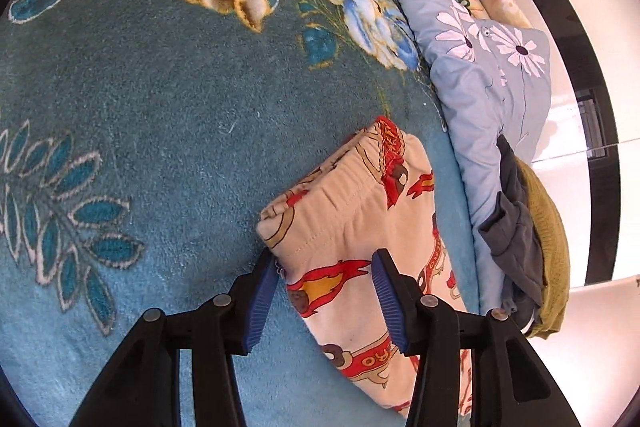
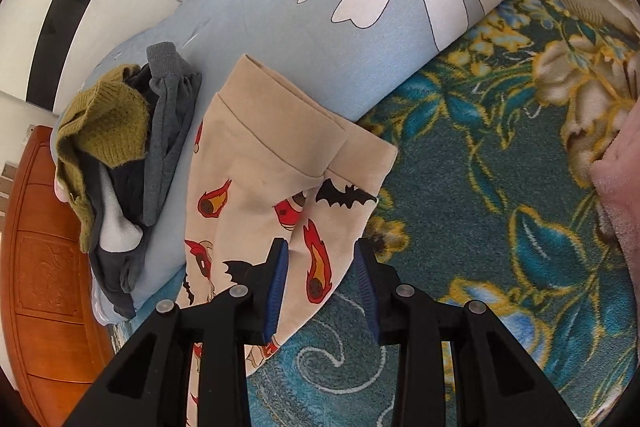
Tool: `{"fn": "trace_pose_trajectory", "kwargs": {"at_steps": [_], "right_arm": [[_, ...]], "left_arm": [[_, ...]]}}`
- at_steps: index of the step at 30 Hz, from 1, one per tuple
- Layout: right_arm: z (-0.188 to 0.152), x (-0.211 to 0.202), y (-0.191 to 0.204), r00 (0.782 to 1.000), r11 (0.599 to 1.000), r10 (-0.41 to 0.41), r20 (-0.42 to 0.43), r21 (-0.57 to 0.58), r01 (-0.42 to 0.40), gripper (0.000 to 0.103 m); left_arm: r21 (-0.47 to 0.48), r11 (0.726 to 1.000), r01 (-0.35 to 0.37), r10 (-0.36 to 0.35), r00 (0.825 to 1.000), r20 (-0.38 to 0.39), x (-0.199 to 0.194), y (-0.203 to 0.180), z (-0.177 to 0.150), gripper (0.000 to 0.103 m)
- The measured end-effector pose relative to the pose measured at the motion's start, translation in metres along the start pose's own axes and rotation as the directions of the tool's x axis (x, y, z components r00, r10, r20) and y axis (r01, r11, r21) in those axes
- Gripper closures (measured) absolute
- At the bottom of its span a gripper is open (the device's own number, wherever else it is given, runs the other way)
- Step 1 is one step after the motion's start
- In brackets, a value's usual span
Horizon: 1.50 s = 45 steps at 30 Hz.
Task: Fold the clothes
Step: 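Smooth the folded pants with the left gripper while the right gripper holds the cuff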
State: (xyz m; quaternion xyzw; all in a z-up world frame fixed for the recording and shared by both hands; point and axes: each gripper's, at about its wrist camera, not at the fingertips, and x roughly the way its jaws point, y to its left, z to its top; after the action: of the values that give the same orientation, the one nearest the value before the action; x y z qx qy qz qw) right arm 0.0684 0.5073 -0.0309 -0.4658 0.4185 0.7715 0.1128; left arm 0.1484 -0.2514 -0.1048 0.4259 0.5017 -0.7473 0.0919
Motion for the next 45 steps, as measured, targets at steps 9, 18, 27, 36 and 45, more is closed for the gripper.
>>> {"fn": "trace_pose_trajectory", "kwargs": {"at_steps": [9,18,27,36,45], "right_arm": [[-0.005,-0.010,-0.011,0.999,0.999,0.031,0.012,0.016,-0.031,0.068],[-0.015,-0.017,0.002,0.996,0.995,0.091,-0.008,-0.034,-0.091,0.068],[-0.068,0.017,0.046,0.954,0.960,0.219,-0.204,-0.128,-0.247,0.068],[-0.095,0.045,0.057,0.952,0.969,0.170,-0.254,-0.134,-0.209,0.068],[-0.084,0.058,0.048,0.952,0.966,0.241,-0.189,-0.052,-0.255,0.068]], "left_arm": [[-0.016,1.000,-0.025,0.026,0.995,0.092,-0.002,-0.012,0.005,0.093],[-0.098,0.990,-0.100,0.122,0.959,0.254,-0.071,0.028,0.048,0.094],[-0.148,0.968,-0.203,0.236,0.934,0.267,-0.119,0.090,0.091,0.093],[-0.197,0.979,-0.057,0.084,0.988,0.127,-0.118,0.094,0.047,0.069],[0.207,0.978,-0.007,0.006,1.000,0.004,-0.093,-0.002,-0.007,0.067]]}}
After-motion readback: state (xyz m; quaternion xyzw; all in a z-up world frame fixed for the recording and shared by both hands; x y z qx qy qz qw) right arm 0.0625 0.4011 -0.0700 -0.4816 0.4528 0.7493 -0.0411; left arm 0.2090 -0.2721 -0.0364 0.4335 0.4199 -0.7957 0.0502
